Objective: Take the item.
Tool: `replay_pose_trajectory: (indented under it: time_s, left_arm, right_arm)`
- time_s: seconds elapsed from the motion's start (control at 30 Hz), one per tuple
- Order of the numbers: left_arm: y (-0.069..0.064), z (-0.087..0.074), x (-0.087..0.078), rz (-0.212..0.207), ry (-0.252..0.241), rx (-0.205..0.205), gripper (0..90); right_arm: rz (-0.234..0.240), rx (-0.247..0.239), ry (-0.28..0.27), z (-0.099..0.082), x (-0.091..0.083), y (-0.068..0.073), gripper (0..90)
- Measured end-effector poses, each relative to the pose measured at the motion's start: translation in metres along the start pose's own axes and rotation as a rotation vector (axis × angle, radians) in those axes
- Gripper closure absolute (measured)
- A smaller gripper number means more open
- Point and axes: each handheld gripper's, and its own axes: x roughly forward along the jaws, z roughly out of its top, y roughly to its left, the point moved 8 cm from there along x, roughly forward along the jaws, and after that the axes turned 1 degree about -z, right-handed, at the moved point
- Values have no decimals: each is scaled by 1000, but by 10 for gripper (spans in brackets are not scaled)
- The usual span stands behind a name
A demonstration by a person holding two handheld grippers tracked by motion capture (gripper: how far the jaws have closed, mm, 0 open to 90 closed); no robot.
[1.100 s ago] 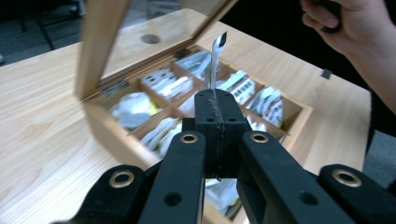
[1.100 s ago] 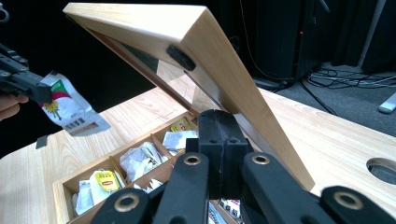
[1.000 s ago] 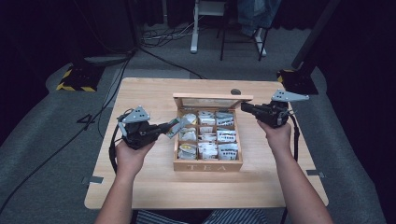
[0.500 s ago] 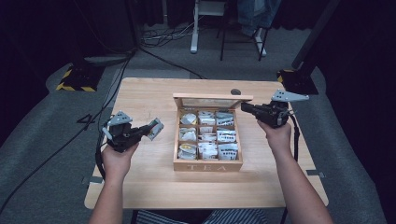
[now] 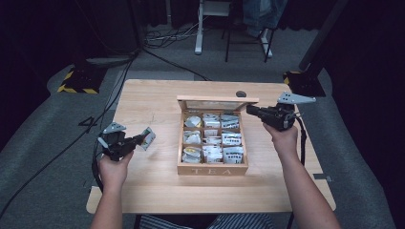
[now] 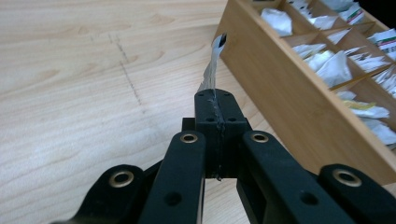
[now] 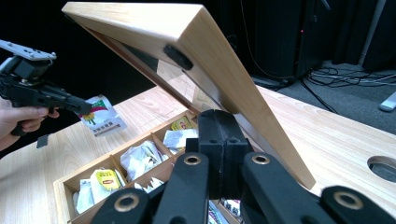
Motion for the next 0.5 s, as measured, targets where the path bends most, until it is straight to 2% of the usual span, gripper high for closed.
replay_pose_trajectory:
  time_s: [0.23,0.37,0.5]
  left_arm:
    - [13,-15,5,20,13,-57,898]
    - [19,-21,7,56,35,-61,897]
    - [21,-22,9,61,37,-68,896]
  right_arm:
    - [0,-2,3,-1,1,0,900]
    - [0,1,8,-1,1,0,900]
    - [-1,3,9,-2,1,0,900]
